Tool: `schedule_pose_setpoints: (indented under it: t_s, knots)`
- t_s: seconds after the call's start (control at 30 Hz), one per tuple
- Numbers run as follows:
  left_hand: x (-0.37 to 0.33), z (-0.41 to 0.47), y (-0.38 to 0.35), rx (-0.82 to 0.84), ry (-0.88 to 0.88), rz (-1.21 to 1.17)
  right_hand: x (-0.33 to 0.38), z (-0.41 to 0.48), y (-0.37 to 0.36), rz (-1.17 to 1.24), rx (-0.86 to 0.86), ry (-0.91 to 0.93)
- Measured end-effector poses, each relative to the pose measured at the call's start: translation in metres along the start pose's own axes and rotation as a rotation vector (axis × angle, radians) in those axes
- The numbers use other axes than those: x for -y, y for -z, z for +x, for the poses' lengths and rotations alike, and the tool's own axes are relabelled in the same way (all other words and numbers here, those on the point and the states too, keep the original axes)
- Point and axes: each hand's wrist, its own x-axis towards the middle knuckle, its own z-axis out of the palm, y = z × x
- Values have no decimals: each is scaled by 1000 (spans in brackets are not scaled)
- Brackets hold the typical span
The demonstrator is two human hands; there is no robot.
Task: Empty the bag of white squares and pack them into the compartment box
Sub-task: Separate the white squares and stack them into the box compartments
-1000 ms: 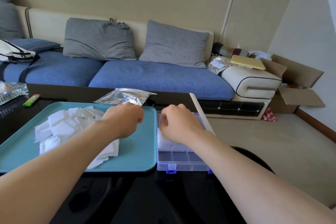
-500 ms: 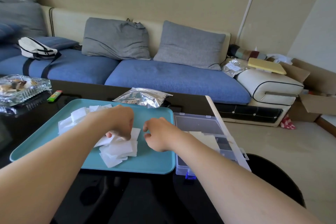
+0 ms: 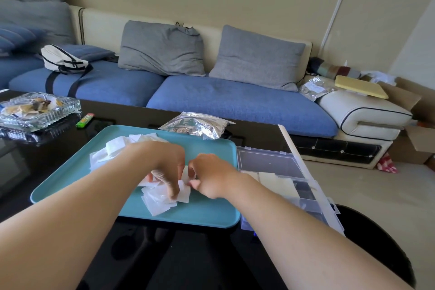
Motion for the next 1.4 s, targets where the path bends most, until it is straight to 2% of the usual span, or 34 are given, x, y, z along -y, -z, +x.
schedule_pose_setpoints:
  t_s: [0.23,0.37,0.47,0.7,0.83,1.07,1.27,1.4]
  knots:
    - [3,9,-1,-117,-20,11,-7,1,0,113,-95,-14]
    - [6,12,-2,-202,-45,6,-8,-1,-1,87,-104,-40]
    - [7,13,-3,-183,-59,-7,-5,-3,-2,75,-79,-60]
    - [8,7,-2,-41,-40,-37,-2,-5,-8,162,-25,37]
    - [12,10,-3,-52,-40,-39,-3,-3,-5,246,-63,61]
    - [16,12,-3,-85,-23,-54,2,4,-9,393,-88,-70]
    - [17,14,-1,-155,-74,-126,-15,1,11,521,-154,-185]
    - [13,13,1,-254,-109,-200,-30,-9,21,586,-219,-162]
